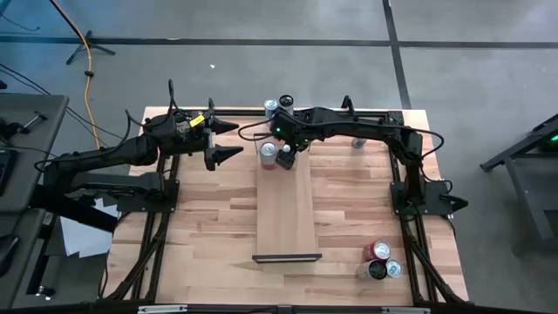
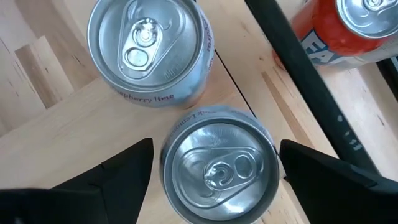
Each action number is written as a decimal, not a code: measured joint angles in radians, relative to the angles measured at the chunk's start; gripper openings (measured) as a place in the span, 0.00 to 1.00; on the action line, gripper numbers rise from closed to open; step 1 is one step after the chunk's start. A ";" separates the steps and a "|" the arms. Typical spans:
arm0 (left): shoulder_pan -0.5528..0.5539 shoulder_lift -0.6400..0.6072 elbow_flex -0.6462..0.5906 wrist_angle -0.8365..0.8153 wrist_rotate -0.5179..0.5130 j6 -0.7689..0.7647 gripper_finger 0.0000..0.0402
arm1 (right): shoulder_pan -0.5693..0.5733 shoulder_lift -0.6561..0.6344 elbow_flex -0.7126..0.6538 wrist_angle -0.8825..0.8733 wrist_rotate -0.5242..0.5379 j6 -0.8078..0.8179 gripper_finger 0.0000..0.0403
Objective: Place canned beverage on shelf
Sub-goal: Put the left white pink soda can on the shelf
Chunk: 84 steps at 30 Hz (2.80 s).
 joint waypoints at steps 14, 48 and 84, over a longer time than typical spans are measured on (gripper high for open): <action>0.000 0.000 0.000 0.008 0.000 -0.001 0.97 | -0.007 -0.068 0.000 -0.038 0.003 -0.161 0.84; 0.000 -0.084 0.000 0.001 -0.027 -0.002 0.97 | -0.112 -0.816 -0.674 0.133 -0.293 -0.173 0.05; -0.111 -0.158 -0.064 0.131 -0.007 0.133 0.00 | -0.005 -0.949 -0.971 1.090 -0.311 -0.018 0.00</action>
